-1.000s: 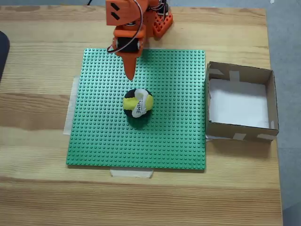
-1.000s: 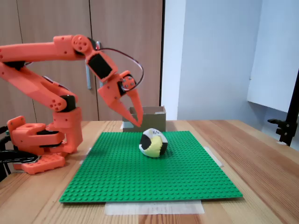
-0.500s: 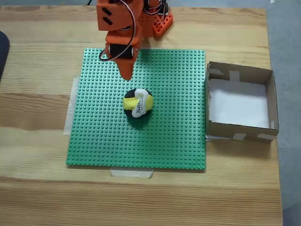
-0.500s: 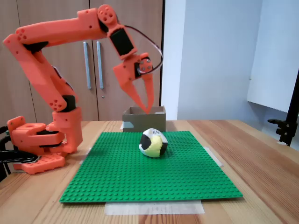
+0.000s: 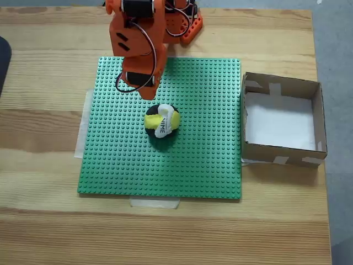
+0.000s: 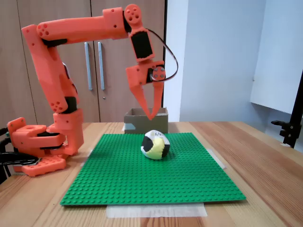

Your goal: Pick the ball and put it in the box.

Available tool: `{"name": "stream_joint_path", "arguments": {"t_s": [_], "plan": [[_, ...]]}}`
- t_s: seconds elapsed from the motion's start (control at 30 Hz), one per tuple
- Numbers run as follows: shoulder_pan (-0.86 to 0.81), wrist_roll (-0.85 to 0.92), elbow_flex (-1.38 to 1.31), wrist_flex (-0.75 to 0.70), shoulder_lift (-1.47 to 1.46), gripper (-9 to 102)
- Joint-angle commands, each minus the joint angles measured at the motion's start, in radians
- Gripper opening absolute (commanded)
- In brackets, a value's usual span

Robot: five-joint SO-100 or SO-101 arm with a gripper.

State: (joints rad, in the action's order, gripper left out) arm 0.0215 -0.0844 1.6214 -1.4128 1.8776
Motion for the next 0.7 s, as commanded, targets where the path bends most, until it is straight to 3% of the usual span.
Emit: {"name": "stream_joint_path", "arguments": {"t_s": [0.0, 0.4, 0.57, 0.67], "plan": [[0.014, -0.025, -0.063, -0.011, -0.015, -1], [0.041, -0.011, -0.069, -0.034, -0.077, 4], [0.041, 0.003, -0.063, -0.035, -0.083, 11], [0.041, 0.02, -0.046, -0.037, -0.083, 21]]}}
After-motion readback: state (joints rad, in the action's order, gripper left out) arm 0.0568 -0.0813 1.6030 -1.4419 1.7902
